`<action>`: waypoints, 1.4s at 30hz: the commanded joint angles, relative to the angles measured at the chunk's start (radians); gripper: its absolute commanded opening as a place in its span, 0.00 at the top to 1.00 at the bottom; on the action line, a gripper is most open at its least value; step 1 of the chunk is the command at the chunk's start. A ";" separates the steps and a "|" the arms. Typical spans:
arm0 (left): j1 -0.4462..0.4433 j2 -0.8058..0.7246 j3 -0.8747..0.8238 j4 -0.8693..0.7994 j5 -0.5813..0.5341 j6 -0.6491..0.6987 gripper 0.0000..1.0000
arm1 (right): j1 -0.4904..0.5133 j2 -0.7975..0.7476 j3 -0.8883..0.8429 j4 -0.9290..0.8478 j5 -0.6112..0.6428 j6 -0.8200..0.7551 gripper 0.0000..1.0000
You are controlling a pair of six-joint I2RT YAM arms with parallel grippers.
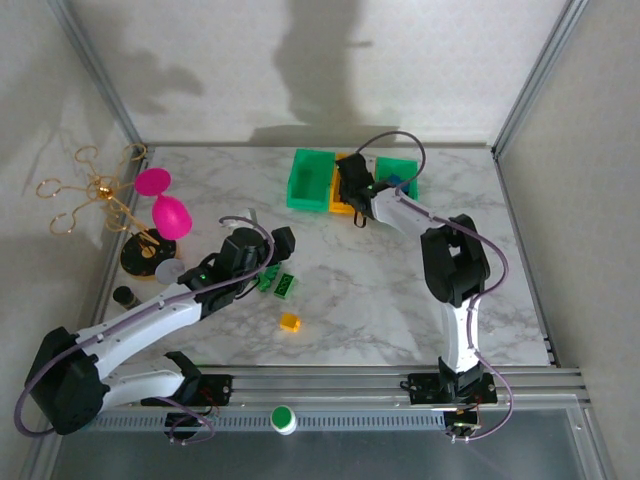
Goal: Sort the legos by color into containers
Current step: Place the lego in the container.
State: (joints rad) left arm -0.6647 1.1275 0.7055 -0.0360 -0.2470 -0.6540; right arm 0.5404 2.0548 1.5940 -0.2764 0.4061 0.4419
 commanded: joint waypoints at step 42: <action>0.054 -0.073 0.008 -0.018 0.088 -0.013 0.00 | 0.045 -0.167 -0.032 0.013 -0.106 -0.063 0.44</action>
State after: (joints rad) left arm -0.6189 1.0992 0.7052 -0.0196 -0.1745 -0.6582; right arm 0.5423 1.9568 1.6344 -0.2867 0.3126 0.3573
